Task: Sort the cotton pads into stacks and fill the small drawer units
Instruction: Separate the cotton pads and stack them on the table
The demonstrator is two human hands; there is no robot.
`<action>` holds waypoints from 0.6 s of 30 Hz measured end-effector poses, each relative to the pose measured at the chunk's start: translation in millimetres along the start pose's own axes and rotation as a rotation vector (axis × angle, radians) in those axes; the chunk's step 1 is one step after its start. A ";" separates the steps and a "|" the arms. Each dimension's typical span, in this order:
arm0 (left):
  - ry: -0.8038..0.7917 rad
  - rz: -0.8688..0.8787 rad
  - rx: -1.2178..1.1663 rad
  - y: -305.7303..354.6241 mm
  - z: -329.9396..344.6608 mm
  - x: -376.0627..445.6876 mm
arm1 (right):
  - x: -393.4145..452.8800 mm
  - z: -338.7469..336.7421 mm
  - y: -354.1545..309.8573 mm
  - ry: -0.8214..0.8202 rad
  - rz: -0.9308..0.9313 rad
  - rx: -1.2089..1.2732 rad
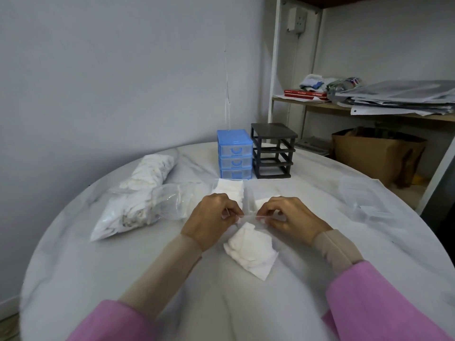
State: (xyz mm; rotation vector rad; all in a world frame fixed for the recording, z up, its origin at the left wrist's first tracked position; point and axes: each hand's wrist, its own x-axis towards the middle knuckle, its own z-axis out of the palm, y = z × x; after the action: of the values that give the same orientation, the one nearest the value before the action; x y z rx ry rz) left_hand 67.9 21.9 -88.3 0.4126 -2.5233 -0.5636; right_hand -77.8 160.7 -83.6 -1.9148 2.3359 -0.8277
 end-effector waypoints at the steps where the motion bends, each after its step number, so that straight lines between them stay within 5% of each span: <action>1: 0.009 0.001 -0.002 0.0 0.4 -0.9 | 0.2 0.3 -0.1 -0.001 0.005 -0.005; 13: 0.109 0.094 0.011 5.5 -2.0 -6.2 | -0.8 -3.5 -10.8 0.125 -0.044 -0.056; 18: 0.139 0.140 -0.041 4.8 -6.0 -16.9 | -4.7 -5.4 -24.4 -0.012 -0.078 -0.015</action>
State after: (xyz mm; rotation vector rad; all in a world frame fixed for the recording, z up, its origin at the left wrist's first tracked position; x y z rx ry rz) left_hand 84.2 30.8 -88.5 0.2484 -2.3813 -0.5141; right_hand -56.2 164.4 -70.6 -2.0233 2.2799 -0.8038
